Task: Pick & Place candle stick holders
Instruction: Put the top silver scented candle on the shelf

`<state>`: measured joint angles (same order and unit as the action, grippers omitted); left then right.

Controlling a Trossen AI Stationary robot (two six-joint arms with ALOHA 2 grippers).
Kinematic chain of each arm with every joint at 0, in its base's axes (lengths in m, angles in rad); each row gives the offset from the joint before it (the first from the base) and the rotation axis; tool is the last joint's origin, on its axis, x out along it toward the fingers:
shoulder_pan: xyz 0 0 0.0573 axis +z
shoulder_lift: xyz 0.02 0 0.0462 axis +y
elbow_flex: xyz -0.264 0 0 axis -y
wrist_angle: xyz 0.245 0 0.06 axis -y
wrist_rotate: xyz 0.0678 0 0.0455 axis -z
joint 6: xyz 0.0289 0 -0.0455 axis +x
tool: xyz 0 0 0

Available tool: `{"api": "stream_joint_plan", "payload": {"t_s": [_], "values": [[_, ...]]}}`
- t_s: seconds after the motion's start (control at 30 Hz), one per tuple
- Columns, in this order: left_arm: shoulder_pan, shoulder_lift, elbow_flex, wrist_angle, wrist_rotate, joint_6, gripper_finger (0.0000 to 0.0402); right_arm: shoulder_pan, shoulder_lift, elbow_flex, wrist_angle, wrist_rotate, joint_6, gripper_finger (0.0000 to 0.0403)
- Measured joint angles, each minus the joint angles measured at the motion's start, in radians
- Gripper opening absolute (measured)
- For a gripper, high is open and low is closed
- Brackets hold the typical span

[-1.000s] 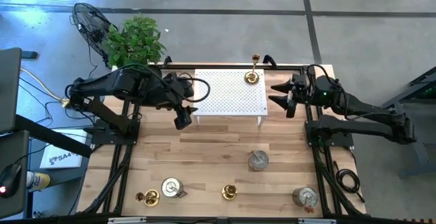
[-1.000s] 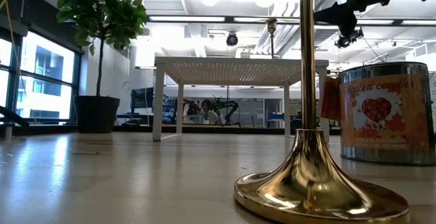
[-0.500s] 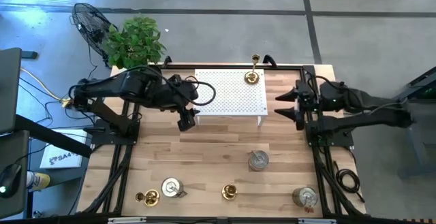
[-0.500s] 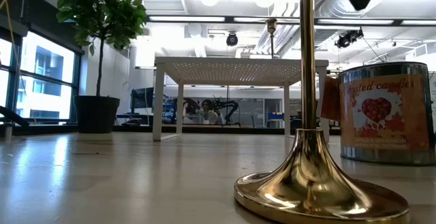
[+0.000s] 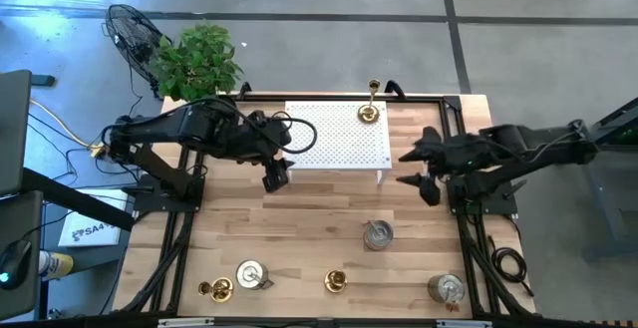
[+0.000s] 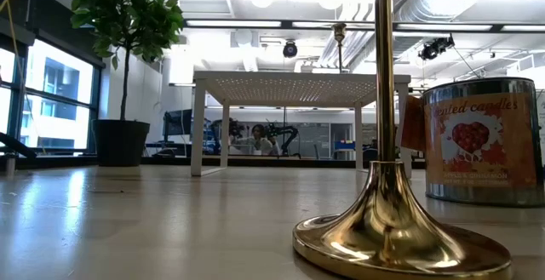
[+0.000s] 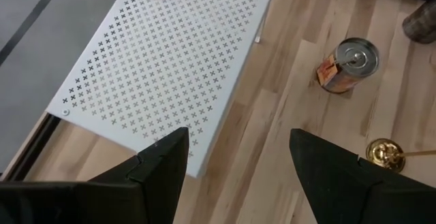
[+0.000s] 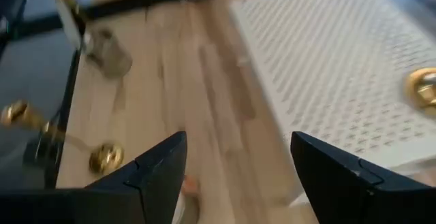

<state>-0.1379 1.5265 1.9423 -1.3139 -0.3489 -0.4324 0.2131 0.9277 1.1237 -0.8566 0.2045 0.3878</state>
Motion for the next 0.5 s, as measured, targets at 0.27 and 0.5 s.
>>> {"api": "stream_joint_plan", "payload": {"t_s": [0.27,0.5], "values": [[0.0,0.0,0.0,0.008,0.0,-0.001,0.025,0.042,0.049,0.054,0.119,-0.064,0.03,0.0257],[0.0,0.0,0.0,0.038,0.003,-0.001,0.025,0.052,0.032,0.054,0.198,-0.196,0.02,0.0256]]}}
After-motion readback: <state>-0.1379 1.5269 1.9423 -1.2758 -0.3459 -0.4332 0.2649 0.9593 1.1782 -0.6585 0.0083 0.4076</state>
